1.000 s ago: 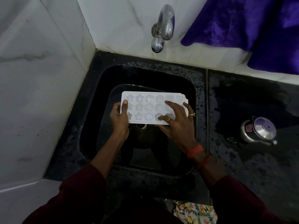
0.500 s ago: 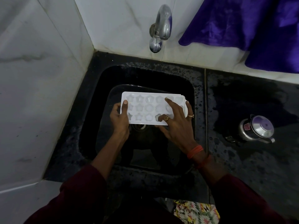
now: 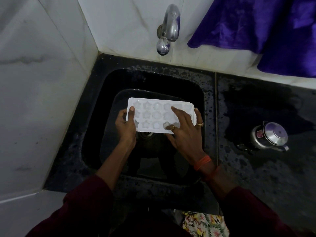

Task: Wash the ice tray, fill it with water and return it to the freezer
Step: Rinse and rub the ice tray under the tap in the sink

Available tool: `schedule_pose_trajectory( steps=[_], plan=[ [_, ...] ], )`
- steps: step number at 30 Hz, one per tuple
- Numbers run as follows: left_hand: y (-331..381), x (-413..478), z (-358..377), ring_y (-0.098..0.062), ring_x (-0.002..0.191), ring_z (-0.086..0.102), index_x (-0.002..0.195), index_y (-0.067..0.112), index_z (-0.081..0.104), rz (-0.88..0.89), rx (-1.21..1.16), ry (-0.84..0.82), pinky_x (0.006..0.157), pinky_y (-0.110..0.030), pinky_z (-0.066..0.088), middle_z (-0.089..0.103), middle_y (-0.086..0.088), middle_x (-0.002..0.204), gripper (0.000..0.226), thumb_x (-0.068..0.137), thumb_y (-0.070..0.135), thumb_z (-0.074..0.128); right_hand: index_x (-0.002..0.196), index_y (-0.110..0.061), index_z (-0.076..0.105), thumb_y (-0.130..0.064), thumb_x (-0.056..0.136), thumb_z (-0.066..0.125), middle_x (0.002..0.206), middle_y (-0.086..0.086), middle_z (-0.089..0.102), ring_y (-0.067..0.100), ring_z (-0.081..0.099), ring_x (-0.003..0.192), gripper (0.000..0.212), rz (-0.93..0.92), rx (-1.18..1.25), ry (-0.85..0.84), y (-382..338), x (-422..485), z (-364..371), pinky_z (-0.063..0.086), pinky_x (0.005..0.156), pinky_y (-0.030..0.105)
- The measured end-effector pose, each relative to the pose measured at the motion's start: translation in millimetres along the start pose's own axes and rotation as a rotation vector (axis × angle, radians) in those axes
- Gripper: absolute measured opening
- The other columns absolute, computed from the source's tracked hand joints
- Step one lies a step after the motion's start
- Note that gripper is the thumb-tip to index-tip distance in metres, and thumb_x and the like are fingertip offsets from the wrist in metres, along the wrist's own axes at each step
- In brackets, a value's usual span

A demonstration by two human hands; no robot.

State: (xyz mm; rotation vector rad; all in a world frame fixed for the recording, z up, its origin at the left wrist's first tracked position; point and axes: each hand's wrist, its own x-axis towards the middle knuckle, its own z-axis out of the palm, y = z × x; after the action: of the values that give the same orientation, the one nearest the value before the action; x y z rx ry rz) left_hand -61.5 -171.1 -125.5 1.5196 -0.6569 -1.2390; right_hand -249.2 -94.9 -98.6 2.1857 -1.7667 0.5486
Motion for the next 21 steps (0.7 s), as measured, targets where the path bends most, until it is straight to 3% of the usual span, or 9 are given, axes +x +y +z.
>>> schedule_pose_trajectory(
  steps=[3, 9, 11, 13, 16, 21],
  plan=[
    [-3, 0, 0, -0.029, 0.096, 0.071, 0.092, 0.016, 0.065, -0.005, 0.005, 0.020, 0.081, -0.044, 0.060, 0.072, -0.015, 0.107, 0.020, 0.093, 0.036, 0.069, 0.090, -0.028, 0.073, -0.027, 0.085, 0.075, 0.143, 0.008, 0.056, 0.025, 0.056, 0.126, 0.005, 0.007, -0.016, 0.005, -4, -1, 4, 0.014, 0.121, 0.055],
    [-6, 1, -5, -0.016, 0.085, 0.069, 0.100, 0.009, 0.063, 0.008, 0.038, -0.005, 0.062, -0.022, 0.055, 0.070, -0.007, 0.100, 0.025, 0.095, 0.033, 0.066, 0.090, -0.019, 0.069, -0.010, 0.091, 0.051, 0.158, 0.012, 0.037, 0.023, 0.054, 0.127, 0.019, -0.103, -0.078, -0.121, -7, -3, 10, 0.013, 0.122, 0.053],
    [-8, 0, -7, -0.016, 0.083, 0.068, 0.101, 0.008, 0.063, 0.008, 0.037, -0.022, 0.060, -0.022, 0.054, 0.070, -0.006, 0.099, 0.026, 0.096, 0.033, 0.066, 0.090, -0.023, 0.070, -0.017, 0.085, 0.061, 0.160, 0.012, 0.034, 0.025, 0.049, 0.132, 0.011, -0.090, -0.033, -0.176, -3, -2, 10, 0.014, 0.121, 0.057],
    [-10, 0, -8, -0.017, 0.084, 0.068, 0.100, 0.009, 0.064, 0.004, 0.040, -0.027, 0.062, -0.024, 0.055, 0.070, -0.006, 0.098, 0.025, 0.095, 0.034, 0.066, 0.091, -0.027, 0.070, -0.036, 0.079, 0.069, 0.159, 0.012, 0.034, 0.024, 0.043, 0.138, 0.015, -0.061, 0.049, -0.220, 4, 0, 6, 0.011, 0.121, 0.059],
    [-11, -2, -6, -0.017, 0.085, 0.069, 0.097, 0.011, 0.064, -0.008, 0.022, -0.004, 0.062, -0.024, 0.055, 0.070, -0.007, 0.100, 0.022, 0.095, 0.034, 0.066, 0.092, -0.029, 0.069, -0.064, 0.080, 0.063, 0.158, 0.009, 0.036, 0.021, 0.039, 0.142, 0.037, -0.015, 0.162, -0.231, 9, 6, 0, 0.010, 0.120, 0.060],
    [-11, -4, -1, -0.021, 0.087, 0.070, 0.092, 0.016, 0.064, -0.024, 0.006, -0.001, 0.067, -0.033, 0.060, 0.071, -0.010, 0.100, 0.019, 0.095, 0.035, 0.067, 0.117, -0.028, 0.065, -0.073, 0.087, 0.053, 0.159, 0.008, 0.034, 0.020, 0.039, 0.143, 0.056, 0.071, 0.191, -0.172, 5, 19, 4, 0.011, 0.120, 0.059]
  ],
)
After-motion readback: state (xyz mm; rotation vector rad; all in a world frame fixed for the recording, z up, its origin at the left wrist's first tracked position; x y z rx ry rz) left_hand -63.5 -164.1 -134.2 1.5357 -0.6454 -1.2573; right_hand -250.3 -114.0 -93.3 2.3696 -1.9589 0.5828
